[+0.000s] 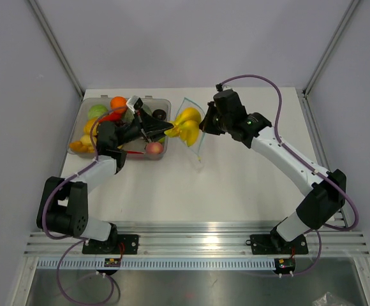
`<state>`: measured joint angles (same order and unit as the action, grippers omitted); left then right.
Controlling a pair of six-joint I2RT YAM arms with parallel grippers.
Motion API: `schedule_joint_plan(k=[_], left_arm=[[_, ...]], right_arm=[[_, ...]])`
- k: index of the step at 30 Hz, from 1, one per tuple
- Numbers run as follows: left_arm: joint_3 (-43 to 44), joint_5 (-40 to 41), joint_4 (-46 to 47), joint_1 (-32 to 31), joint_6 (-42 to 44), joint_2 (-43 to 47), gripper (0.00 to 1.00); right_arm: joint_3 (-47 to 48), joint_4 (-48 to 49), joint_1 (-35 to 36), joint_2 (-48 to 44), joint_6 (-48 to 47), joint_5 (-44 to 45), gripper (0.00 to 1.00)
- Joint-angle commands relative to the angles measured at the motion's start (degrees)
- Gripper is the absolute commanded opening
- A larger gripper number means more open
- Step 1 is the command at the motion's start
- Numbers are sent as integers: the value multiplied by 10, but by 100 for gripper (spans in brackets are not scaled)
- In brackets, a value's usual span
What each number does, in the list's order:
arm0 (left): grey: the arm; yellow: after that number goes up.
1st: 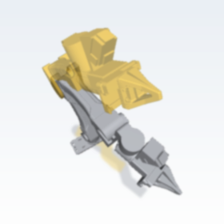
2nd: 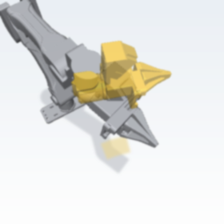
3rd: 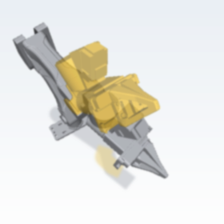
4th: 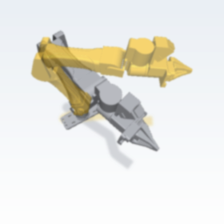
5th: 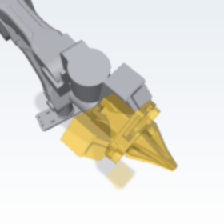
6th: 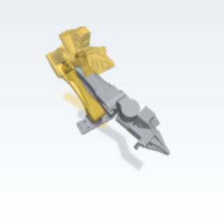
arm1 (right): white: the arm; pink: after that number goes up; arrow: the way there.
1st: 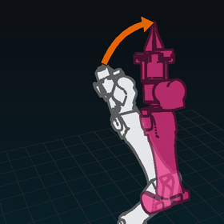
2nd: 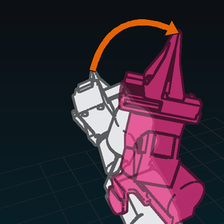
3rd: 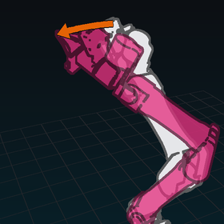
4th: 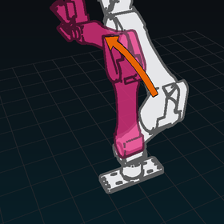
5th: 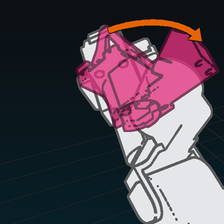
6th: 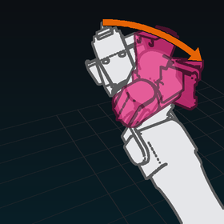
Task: Place the food in the zip-top bag and seal the zipper
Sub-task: Place the fake fruit in the zipper food storage bag.
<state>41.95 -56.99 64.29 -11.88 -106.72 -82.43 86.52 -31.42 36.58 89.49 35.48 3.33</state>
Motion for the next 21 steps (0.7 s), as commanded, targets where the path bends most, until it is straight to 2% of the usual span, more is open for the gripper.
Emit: schedule_joint_plan(k=[1, 2, 3, 4, 6, 12, 17, 21], left_arm=[[66, -19, -230, -22, 181, 36, 0], [82, -6, -294, -23, 226, 46, 0], [103, 3, -440, -23, 271, 51, 0], [124, 16, -512, -24, 357, 53, 0], [174, 47, -634, -24, 406, 53, 0], [208, 89, -725, -27, 421, 32, 0], [189, 121, -706, -34, 372, 31, 0], [165, 142, -668, -41, 300, 40, 0]], right_arm=[[8, 27, 5, -27, -2, -13, 0], [6, 27, 5, -28, -2, -13, 0], [7, 25, 5, -31, -4, -12, 0], [8, 23, 6, -32, -5, -12, 0], [10, 22, 8, -34, -9, -10, 0], [11, 35, 23, -24, -3, 1, 0], [10, 58, 49, -13, 19, 41, 0], [15, 58, 60, 2, 39, 76, 0]])
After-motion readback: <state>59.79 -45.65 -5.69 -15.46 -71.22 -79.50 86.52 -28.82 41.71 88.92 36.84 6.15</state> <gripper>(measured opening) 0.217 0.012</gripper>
